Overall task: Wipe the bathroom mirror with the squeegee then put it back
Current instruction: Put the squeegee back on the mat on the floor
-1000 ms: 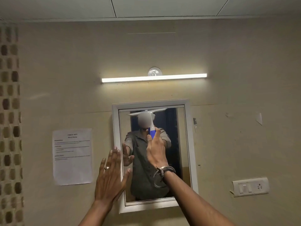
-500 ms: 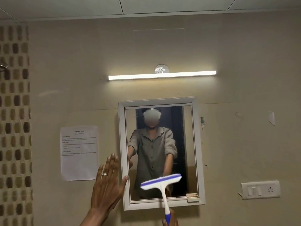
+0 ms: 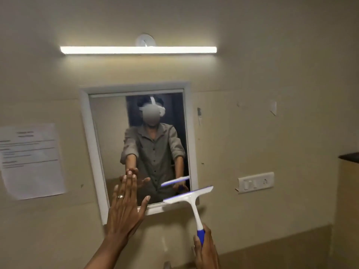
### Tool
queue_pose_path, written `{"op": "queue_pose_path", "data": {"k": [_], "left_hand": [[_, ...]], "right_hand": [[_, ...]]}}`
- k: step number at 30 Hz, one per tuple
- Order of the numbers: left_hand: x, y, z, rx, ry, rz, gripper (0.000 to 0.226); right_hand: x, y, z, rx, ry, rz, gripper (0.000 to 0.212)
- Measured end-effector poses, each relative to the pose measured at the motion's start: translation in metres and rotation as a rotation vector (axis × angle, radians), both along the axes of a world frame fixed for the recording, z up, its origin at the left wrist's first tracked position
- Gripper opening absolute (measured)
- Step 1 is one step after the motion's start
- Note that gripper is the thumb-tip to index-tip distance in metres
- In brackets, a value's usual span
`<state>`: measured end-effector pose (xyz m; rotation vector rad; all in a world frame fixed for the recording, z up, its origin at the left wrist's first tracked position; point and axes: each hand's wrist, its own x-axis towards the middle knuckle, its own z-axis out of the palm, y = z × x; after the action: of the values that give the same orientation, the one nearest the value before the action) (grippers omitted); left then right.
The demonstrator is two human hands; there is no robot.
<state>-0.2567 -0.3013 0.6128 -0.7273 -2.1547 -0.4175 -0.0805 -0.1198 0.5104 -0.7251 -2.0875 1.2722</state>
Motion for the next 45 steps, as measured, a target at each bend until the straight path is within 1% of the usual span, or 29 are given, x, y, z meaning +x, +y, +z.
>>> {"op": "queue_pose_path", "data": {"k": [2,4,6,8,11,14,15,18,20,22,25,28,31,35,39,42,45], "left_hand": [[0.008,0.028,-0.015,-0.003,0.009,-0.053,0.09],[0.027,0.064,-0.033,-0.017,0.009,-0.087,0.088],[0.047,0.097,-0.054,-0.048,-0.036,-0.153,0.086],[0.064,0.13,-0.076,-0.09,-0.088,-0.201,0.085],[0.099,0.179,-0.12,-0.151,-0.204,-0.289,0.085],[0.141,0.226,-0.166,-0.198,-0.34,-0.35,0.085],[0.154,0.239,-0.181,-0.217,-0.367,-0.357,0.085],[0.189,0.273,-0.237,-0.314,-0.449,-0.411,0.082],[0.208,0.286,-0.273,-0.322,-0.517,-0.428,0.082],[0.223,0.298,-0.306,-0.32,-0.623,-0.405,0.084],[0.237,0.312,-0.352,-0.328,-0.709,-0.359,0.087],[0.248,0.324,-0.397,-0.352,-0.776,-0.3,0.088],[0.258,0.33,-0.448,-0.365,-0.838,-0.248,0.086],[0.259,0.336,-0.529,-0.361,-0.911,-0.187,0.086],[0.252,0.334,-0.609,-0.377,-0.933,-0.131,0.086],[0.244,0.332,-0.652,-0.377,-0.969,-0.093,0.089],[0.238,0.328,-0.69,-0.381,-1.024,-0.062,0.093]], "right_hand": [[0.018,0.018,0.0,0.043,0.047,-0.011,0.041],[0.043,0.04,0.0,0.013,0.076,-0.043,0.035],[0.065,0.056,-0.001,0.098,0.032,-0.07,0.034],[0.084,0.078,-0.01,0.142,-0.008,-0.082,0.033],[0.111,0.114,-0.039,0.167,-0.115,-0.109,0.035],[0.134,0.15,-0.077,0.102,-0.247,-0.178,0.05],[0.141,0.162,-0.093,0.084,-0.285,-0.201,0.051],[0.165,0.193,-0.135,0.084,-0.408,-0.138,0.04],[0.179,0.209,-0.157,0.044,-0.48,-0.119,0.036],[0.187,0.223,-0.185,0.024,-0.544,-0.116,0.039],[0.187,0.238,-0.227,0.027,-0.636,-0.091,0.046],[0.181,0.253,-0.273,-0.067,-0.724,-0.093,0.049],[0.173,0.264,-0.322,-0.033,-0.743,-0.019,0.054],[0.162,0.277,-0.392,-0.092,-0.784,0.004,0.053],[0.158,0.286,-0.47,-0.031,-0.826,0.065,0.053],[0.152,0.287,-0.52,-0.041,-0.807,0.093,0.051],[0.147,0.284,-0.56,-0.014,-0.83,0.103,0.046]]}}
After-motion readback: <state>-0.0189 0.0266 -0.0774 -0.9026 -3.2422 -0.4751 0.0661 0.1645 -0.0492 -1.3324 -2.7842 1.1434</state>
